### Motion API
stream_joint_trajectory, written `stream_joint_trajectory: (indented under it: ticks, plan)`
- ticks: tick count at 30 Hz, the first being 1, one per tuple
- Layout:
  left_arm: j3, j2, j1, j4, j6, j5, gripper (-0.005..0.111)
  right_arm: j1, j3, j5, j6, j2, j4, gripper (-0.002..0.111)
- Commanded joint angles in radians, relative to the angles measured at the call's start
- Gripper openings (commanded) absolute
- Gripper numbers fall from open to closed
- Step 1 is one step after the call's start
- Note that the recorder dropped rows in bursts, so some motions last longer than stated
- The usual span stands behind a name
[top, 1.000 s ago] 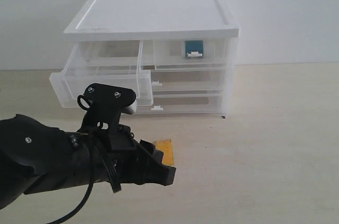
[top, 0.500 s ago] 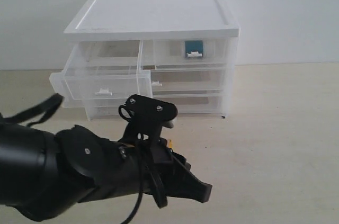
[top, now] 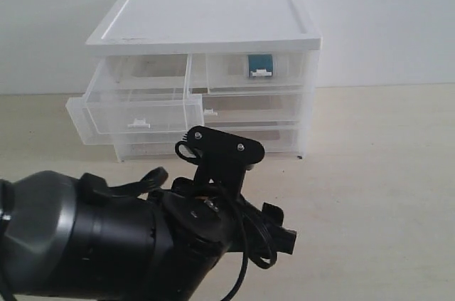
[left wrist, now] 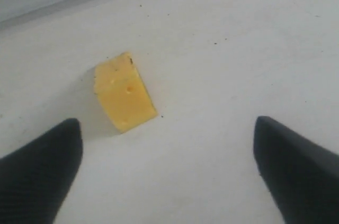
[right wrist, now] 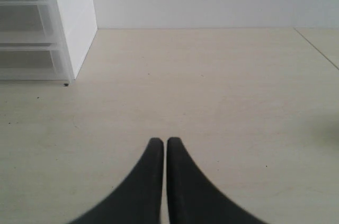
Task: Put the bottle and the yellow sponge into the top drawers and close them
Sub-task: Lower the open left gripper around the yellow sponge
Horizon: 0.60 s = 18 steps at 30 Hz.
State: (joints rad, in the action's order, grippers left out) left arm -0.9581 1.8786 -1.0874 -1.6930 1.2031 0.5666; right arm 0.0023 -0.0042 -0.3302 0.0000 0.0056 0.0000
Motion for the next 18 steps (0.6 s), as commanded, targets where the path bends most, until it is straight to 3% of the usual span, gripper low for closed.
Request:
stream_joint_trajectory:
  ticks: [1, 6, 18]
  plan:
    - [-0.035, 0.06, -0.004, -0.02, -0.083, 0.032, 0.089, -0.002, 0.004, 0.008, -0.005, -0.006, -0.008, 0.0]
    - [-0.064, 0.102, -0.001, -0.008, -0.102, 0.091, 0.08, -0.002, 0.004, 0.008, -0.005, -0.006, -0.008, 0.0]
    - [-0.093, 0.123, 0.09, 0.03, -0.119, 0.024, 0.08, -0.002, 0.004, 0.01, 0.0, -0.006, -0.008, 0.0]
